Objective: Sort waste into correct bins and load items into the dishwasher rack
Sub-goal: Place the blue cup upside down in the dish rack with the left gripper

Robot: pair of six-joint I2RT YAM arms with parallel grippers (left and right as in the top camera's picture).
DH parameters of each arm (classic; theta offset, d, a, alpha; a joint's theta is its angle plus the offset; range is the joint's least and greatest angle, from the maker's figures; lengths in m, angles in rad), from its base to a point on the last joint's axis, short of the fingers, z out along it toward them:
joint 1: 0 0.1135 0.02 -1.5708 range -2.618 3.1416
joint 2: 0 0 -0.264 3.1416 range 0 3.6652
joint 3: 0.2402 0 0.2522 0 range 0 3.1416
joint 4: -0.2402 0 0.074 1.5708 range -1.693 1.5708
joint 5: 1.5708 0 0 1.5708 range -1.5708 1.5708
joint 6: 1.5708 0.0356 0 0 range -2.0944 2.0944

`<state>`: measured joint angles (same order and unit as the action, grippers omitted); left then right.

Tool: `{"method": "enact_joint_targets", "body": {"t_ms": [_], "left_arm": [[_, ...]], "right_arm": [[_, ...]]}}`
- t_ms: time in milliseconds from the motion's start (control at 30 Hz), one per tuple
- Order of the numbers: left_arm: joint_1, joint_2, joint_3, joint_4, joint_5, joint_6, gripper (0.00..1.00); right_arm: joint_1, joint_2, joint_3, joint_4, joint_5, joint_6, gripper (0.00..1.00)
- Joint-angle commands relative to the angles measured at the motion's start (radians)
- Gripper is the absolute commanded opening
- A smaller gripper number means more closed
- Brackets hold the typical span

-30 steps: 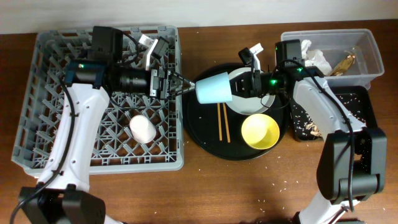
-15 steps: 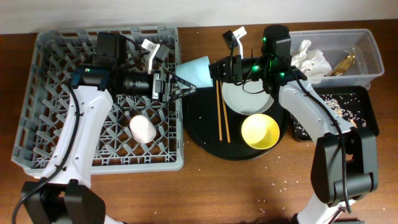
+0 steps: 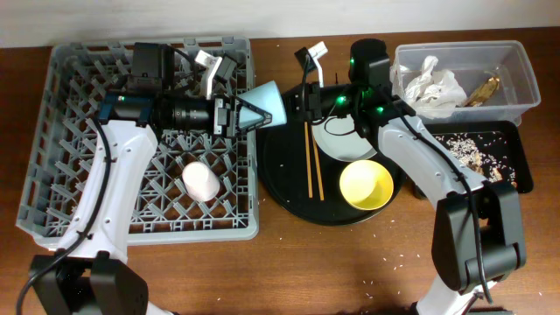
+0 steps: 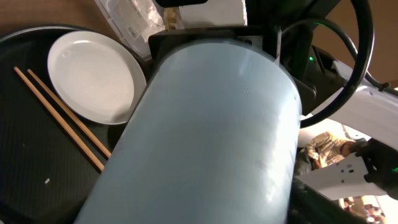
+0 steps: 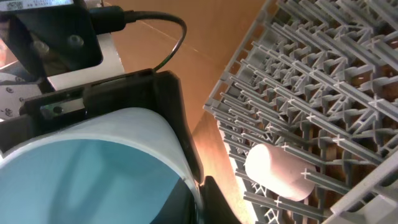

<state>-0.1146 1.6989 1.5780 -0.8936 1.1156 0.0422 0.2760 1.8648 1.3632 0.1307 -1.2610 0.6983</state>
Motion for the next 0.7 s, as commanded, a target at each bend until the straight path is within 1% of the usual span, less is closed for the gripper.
{"method": "enact_joint_targets", "body": {"t_ms": [0,33,167,200,233,267,300,333,367,467,500,567,600,667], "left_arm": [[-0.007,-0.003,-0.006,0.000,0.039,-0.004,0.58],[-0.007,-0.003,-0.006,0.004,0.039,-0.004,0.56],[-0.007,-0.003,-0.006,0.034,0.039,-0.004,0.55],[-0.007,-0.003,-0.006,0.046,0.039,-0.004,0.55],[0.000,-0.003,-0.006,0.053,0.014,-0.005,0.55],[0.016,-0.003,-0.006,0.051,-0.039,-0.014,0.55],[0.030,-0.003,-0.006,0.051,-0.102,-0.051,0.55],[0.045,-0.006,-0.006,0.046,-0.175,-0.058,0.55],[0.049,-0.010,-0.006,0.036,-0.230,-0.058,0.55],[0.048,-0.040,-0.004,-0.020,-0.459,-0.058,0.55],[0.048,-0.052,-0.004,-0.048,-0.570,-0.058,0.55],[0.048,-0.077,-0.002,-0.113,-0.734,-0.059,0.55],[0.048,-0.090,-0.002,-0.132,-0.861,-0.088,0.56],[0.045,-0.088,-0.002,-0.162,-1.034,-0.149,0.56]], "right_arm": [[0.005,-0.011,0.013,0.000,0.095,-0.002,0.17],[0.005,-0.011,0.013,0.000,0.095,-0.002,0.27],[0.005,-0.011,0.013,0.000,0.091,-0.002,0.27],[0.005,-0.011,0.013,-0.001,0.092,-0.002,0.29],[0.004,-0.011,0.013,-0.003,0.092,-0.010,0.40],[0.003,-0.011,0.013,-0.004,0.092,-0.014,0.49],[0.003,-0.011,0.013,-0.004,0.092,-0.018,0.55],[0.003,-0.011,0.013,-0.009,0.092,-0.037,0.63],[0.002,-0.011,0.013,-0.027,0.100,-0.052,0.65],[-0.028,-0.011,0.013,-0.158,0.130,-0.116,0.68],[-0.036,-0.011,0.013,-0.210,0.153,-0.147,0.68],[-0.054,-0.011,0.013,-0.353,0.191,-0.257,0.70],[-0.057,-0.011,0.013,-0.446,0.241,-0.312,0.73],[-0.057,-0.011,0.013,-0.571,0.338,-0.378,0.74]]}}
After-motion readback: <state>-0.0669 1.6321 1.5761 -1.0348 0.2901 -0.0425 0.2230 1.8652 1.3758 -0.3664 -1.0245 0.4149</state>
